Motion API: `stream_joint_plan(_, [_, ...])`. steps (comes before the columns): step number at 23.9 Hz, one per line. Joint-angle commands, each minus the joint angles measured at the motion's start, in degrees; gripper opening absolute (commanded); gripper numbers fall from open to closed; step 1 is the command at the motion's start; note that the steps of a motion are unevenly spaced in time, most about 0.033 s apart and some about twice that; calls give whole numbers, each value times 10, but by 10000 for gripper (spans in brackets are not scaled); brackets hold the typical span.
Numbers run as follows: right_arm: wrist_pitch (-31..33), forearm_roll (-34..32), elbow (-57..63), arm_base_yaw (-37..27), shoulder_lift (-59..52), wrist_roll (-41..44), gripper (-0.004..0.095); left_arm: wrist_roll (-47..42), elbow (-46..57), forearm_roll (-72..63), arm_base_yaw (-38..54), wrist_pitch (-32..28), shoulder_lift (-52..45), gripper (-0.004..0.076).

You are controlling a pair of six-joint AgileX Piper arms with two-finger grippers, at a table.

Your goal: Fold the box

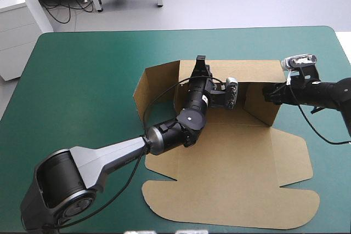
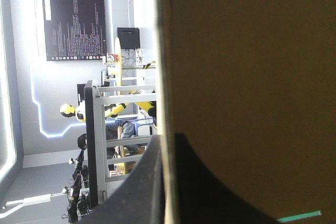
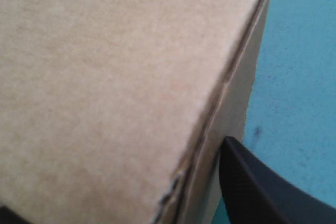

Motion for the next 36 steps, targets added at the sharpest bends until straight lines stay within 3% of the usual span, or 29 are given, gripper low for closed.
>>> stream_joint_plan(1, [-24, 39, -14, -3, -18, -6, 508, -7, -13, 4, -4, 4, -25, -10])
stream_joint_plan(7, [-25, 42, -14, -3, -17, -7, 503, -5, -13, 4, -4, 4, -25, -10])
stream_joint_plan(9, [-22, 42, -14, -3, -13, -5, 434, -5, -13, 4, -4, 5, -25, -10])
stream_joint_plan(10, [-10, 41, -14, -3, -6, 0, 272, -5, -13, 4, -4, 5, -25, -10])
stream_joint_plan(11, [-2, 38, -14, -3, -5, 0, 185, -5, -13, 4, -4, 5, -25, -10])
stream_joint_plan(12, [23, 26, -14, -1, 5, -16, -26, -10, -13, 4, -4, 6, -25, -10])
stream_joint_plan(18, [32, 10, -17, -1, 11, -15, -3, -14, -13, 12, -4, 8, -25, -6])
stream_joint_plan(20, [30, -17, -17, -1, 11, 7, -3, -16, -13, 21, -3, 9, -25, 48])
stream_joint_plan(24, [10, -40, -17, -1, 11, 29, -3, -52, -13, 63, -3, 8, -23, 391])
stream_joint_plan(27, [-27, -49, -17, -1, 11, 34, -3, -121, -13, 108, -4, 6, -23, 565])
stream_joint_plan(30, [-62, -75, -17, 6, 11, 61, -2, -170, -13, 139, -9, 18, -23, 574])
stream_joint_plan(36, [-121, -153, -31, 36, 28, 173, -2, -173, -24, 139, -51, 52, -28, 570])
